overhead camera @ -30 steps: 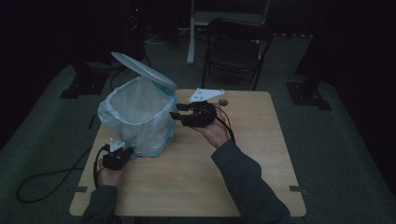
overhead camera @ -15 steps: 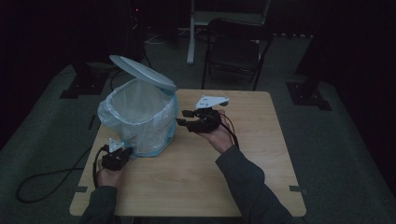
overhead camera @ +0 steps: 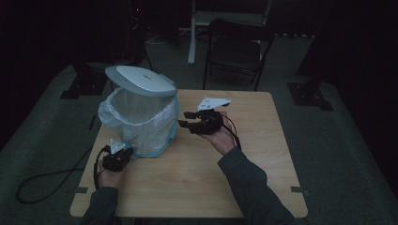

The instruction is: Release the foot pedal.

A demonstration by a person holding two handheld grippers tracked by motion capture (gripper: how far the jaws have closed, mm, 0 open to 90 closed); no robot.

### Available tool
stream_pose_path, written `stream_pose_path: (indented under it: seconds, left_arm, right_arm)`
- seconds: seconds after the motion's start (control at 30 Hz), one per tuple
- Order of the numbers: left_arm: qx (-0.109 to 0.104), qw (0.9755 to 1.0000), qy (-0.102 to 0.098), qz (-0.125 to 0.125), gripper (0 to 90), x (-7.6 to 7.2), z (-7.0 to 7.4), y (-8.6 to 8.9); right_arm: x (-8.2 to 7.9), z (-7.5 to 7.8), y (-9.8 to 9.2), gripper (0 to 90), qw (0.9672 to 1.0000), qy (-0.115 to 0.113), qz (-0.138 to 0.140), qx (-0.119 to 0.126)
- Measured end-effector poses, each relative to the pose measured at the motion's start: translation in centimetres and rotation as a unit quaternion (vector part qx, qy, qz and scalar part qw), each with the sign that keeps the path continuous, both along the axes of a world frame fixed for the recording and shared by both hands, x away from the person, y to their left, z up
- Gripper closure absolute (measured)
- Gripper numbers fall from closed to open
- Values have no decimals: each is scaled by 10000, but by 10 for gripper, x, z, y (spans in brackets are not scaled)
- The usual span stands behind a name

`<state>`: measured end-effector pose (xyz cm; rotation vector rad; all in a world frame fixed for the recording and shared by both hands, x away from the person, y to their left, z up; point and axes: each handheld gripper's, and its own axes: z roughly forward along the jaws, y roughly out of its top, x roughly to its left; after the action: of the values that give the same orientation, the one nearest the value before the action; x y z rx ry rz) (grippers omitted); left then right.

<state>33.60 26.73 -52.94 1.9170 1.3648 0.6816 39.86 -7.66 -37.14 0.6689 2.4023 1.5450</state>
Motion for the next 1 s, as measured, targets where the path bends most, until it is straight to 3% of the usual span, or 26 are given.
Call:
stream_pose_path:
  seconds: [0.3, 0.47, 0.63, 1.0]
  left_arm:
    - [36, 10000, -9, 13, 895, -4, 2, -1]
    - [-254, 9996, -140, -26, 856, -11, 5, 3]
    - [-178, 9996, -172, -106, 813, -17, 7, 0]
    - [-254, 9994, -173, -156, 766, -18, 7, 0]
  right_arm:
    - [-1, 1, -6, 559, 10000, -10, -6, -12]
    - [-3, 0, -9, 557, 10000, -20, -9, -27]
    - [-2, -1, -13, 557, 10000, -4, -52, -33]
    - [-4, -8, -22, 552, 9998, 0, -139, -119]
